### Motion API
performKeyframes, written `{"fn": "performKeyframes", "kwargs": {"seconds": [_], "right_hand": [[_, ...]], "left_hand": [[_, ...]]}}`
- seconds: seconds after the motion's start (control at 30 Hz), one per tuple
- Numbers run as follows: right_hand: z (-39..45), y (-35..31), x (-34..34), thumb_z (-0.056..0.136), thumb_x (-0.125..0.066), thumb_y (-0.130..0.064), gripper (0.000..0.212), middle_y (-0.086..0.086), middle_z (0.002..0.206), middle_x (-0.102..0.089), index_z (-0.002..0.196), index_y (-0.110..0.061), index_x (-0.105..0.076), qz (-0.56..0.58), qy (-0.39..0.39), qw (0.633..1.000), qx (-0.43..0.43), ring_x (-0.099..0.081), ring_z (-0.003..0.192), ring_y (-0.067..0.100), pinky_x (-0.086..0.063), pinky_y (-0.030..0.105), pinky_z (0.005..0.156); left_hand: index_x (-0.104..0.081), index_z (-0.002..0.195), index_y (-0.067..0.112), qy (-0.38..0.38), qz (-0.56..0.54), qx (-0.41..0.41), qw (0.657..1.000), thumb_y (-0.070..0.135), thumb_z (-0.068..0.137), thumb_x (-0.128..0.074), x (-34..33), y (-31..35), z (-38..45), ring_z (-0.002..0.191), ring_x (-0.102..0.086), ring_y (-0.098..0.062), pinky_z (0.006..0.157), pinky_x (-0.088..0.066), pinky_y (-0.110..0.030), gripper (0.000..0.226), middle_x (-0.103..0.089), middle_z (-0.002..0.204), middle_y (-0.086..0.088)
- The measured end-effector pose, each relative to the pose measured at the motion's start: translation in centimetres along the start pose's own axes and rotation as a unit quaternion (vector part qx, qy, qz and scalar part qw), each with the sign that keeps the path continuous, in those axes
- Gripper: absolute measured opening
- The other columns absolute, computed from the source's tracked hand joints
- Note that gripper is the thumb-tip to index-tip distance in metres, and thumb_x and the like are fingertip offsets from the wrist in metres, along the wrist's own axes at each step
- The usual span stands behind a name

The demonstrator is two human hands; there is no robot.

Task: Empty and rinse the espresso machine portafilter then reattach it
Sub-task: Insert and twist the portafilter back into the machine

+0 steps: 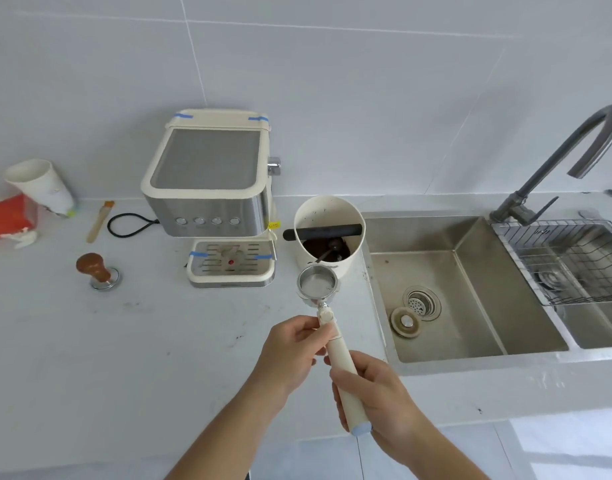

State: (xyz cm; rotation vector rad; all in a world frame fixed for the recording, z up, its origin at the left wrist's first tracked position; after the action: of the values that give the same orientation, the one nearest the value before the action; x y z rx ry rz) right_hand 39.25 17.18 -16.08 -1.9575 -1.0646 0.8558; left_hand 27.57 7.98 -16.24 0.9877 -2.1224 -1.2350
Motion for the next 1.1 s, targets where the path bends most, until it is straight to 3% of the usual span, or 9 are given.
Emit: {"fn": "performKeyframes", "kwargs": {"seconds": [0.23, 0.37, 0.47, 0.57, 0.67, 0.8, 0.93, 1.03, 1.1], "right_hand": [[2.9, 1.4, -6.5, 0.078, -0.069, -0.022, 0.044, 0.014, 0.066, -0.052, 0.108, 0.009, -0.059, 0.026, -0.030, 0.998, -0.042, -0.046, 0.049, 0.024, -0.040, 0.031, 0.047], [4.7, 2.1, -9.5, 0.077, -0.070, -0.021, 0.045, 0.014, 0.068, -0.050, 0.110, 0.007, -0.060, 0.034, -0.030, 0.998, -0.048, -0.044, 0.050, 0.024, -0.038, 0.031, 0.048], [6.3, 2.3, -11.4, 0.078, -0.069, -0.017, 0.044, 0.012, 0.066, -0.049, 0.114, 0.006, -0.061, 0.046, -0.028, 0.998, -0.040, -0.044, 0.050, 0.023, -0.040, 0.029, 0.046], [7.7, 2.6, -12.8, 0.079, -0.068, -0.018, 0.043, 0.012, 0.066, -0.048, 0.105, 0.013, -0.054, 0.038, -0.019, 0.999, -0.032, -0.043, 0.052, 0.023, -0.040, 0.030, 0.048], [8.8, 2.9, -13.9, 0.080, -0.067, -0.018, 0.020, 0.012, 0.068, -0.048, 0.083, -0.002, -0.055, 0.043, -0.009, 0.999, -0.023, -0.044, 0.053, 0.024, -0.038, 0.032, 0.050], [9.9, 3.6, -15.1, 0.080, -0.067, -0.017, 0.042, 0.013, 0.069, -0.046, 0.105, 0.012, -0.050, 0.086, 0.005, 0.996, -0.027, -0.043, 0.055, 0.024, -0.037, 0.033, 0.050], [10.8, 3.8, -15.9, 0.078, -0.067, -0.017, 0.044, 0.014, 0.071, -0.049, 0.120, -0.004, -0.061, 0.121, 0.009, 0.992, -0.028, -0.046, 0.056, 0.022, -0.040, 0.032, 0.052], [11.9, 3.7, -16.4, 0.077, -0.068, -0.017, 0.042, 0.014, 0.073, -0.049, 0.118, -0.009, -0.064, 0.143, 0.022, 0.989, -0.027, -0.046, 0.057, 0.023, -0.041, 0.033, 0.052], [12.6, 3.6, -16.7, 0.077, -0.067, -0.017, 0.043, 0.013, 0.072, -0.049, 0.119, -0.009, -0.063, 0.147, 0.025, 0.988, -0.029, -0.047, 0.057, 0.023, -0.043, 0.032, 0.051]], "left_hand": [[-0.068, 0.102, 0.028, 0.020, 0.059, -0.016, 0.998, 0.029, 0.085, -0.069, 9.9, -0.5, 0.9, 0.082, -0.070, -0.018, 0.077, -0.054, -0.033, 0.017, -0.075, 0.085, -0.001], [-0.069, 0.095, 0.034, 0.037, 0.107, -0.056, 0.992, 0.036, 0.081, -0.071, 15.7, 0.7, 1.5, 0.075, -0.067, -0.008, 0.071, -0.048, -0.024, 0.014, -0.072, 0.087, 0.004], [-0.071, 0.092, 0.036, 0.053, 0.147, -0.130, 0.979, 0.036, 0.079, -0.071, 19.3, 3.4, 1.9, 0.076, -0.065, -0.006, 0.071, -0.048, -0.019, 0.013, -0.071, 0.084, 0.012], [-0.069, 0.091, 0.033, 0.083, 0.219, -0.244, 0.941, 0.023, 0.085, -0.071, 21.9, 7.4, 2.5, 0.078, -0.063, 0.003, 0.070, -0.045, -0.009, 0.012, -0.071, 0.082, 0.013], [-0.071, 0.099, 0.025, 0.105, 0.281, -0.335, 0.893, 0.029, 0.085, -0.068, 23.6, 11.6, 3.4, 0.083, -0.062, 0.004, 0.075, -0.043, -0.006, 0.014, -0.070, 0.086, 0.015], [-0.070, 0.106, 0.017, 0.094, 0.362, -0.406, 0.834, 0.027, 0.088, -0.065, 24.2, 15.7, 5.8, 0.087, -0.059, 0.009, 0.077, -0.041, -0.004, 0.022, -0.069, 0.100, 0.008], [-0.067, 0.111, 0.018, 0.060, 0.452, -0.427, 0.780, 0.037, 0.089, -0.060, 22.8, 17.9, 9.6, 0.098, -0.062, -0.016, 0.085, -0.047, -0.029, 0.030, -0.068, 0.109, 0.003], [-0.063, 0.115, 0.021, 0.005, 0.496, -0.407, 0.767, 0.048, 0.088, -0.052, 21.7, 18.4, 12.4, 0.096, -0.060, -0.019, 0.088, -0.048, -0.037, 0.039, -0.064, 0.110, 0.003], [-0.060, 0.122, 0.024, -0.015, 0.509, -0.395, 0.765, 0.052, 0.088, -0.051, 21.3, 18.7, 13.6, 0.109, -0.057, -0.020, 0.099, -0.043, -0.038, 0.044, -0.061, 0.123, 0.001]]}}
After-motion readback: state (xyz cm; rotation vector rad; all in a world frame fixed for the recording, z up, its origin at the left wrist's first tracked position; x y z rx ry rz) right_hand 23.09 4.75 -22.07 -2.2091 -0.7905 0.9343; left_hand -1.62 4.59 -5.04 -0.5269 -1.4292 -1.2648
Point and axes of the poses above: each hand's wrist, its own z-axis towards the middle knuckle, its own x-axis out of the back of the hand, y = z × x, the point moved 3 cm from there along z, towards the middle knuckle
